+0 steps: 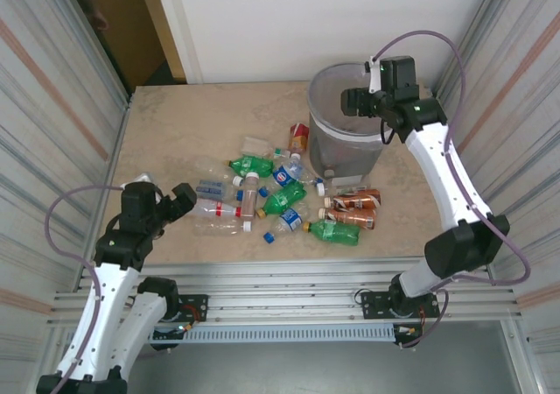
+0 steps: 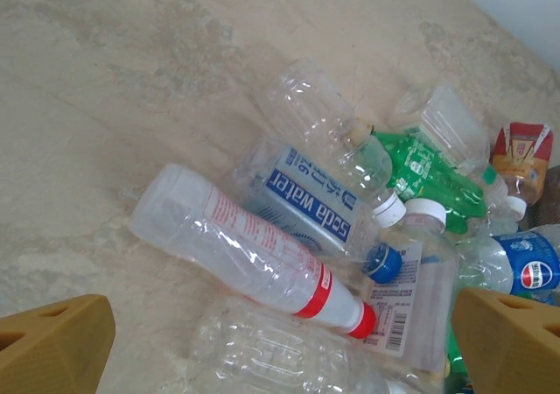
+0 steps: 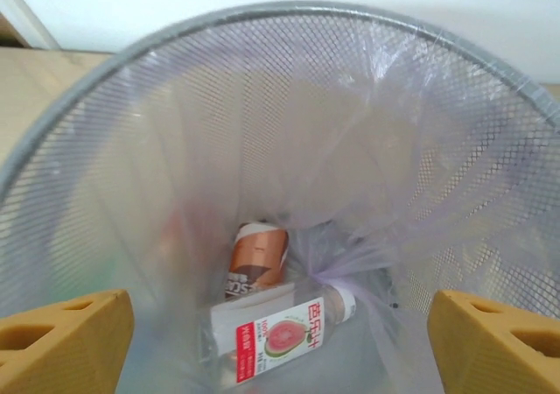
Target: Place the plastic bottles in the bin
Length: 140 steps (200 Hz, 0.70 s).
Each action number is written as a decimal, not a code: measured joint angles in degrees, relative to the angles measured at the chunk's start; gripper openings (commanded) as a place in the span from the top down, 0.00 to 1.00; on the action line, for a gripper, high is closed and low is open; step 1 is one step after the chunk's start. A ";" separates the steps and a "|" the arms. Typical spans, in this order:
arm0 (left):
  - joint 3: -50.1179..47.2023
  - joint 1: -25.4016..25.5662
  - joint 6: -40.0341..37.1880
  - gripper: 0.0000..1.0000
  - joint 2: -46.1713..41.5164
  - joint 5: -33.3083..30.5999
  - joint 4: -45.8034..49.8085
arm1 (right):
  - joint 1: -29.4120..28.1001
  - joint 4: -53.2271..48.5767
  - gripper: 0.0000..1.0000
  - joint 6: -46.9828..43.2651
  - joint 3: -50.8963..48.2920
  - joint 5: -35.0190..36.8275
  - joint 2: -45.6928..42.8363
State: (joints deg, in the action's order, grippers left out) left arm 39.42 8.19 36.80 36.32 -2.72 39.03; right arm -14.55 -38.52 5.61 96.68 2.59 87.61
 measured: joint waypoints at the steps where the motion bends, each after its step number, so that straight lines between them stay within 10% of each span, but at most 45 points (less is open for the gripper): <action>1: 0.00 0.00 0.04 0.01 0.02 0.02 0.02 | -0.02 0.04 0.12 0.00 -0.07 -0.02 -0.11; 140: -5.42 0.66 9.14 0.01 11.34 8.68 -5.84 | -1.31 4.66 0.02 4.48 -13.25 -1.29 -12.39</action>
State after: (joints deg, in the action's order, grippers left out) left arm 34.00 8.84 45.93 47.66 5.96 33.19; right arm -15.86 -33.87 10.09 83.44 1.30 75.22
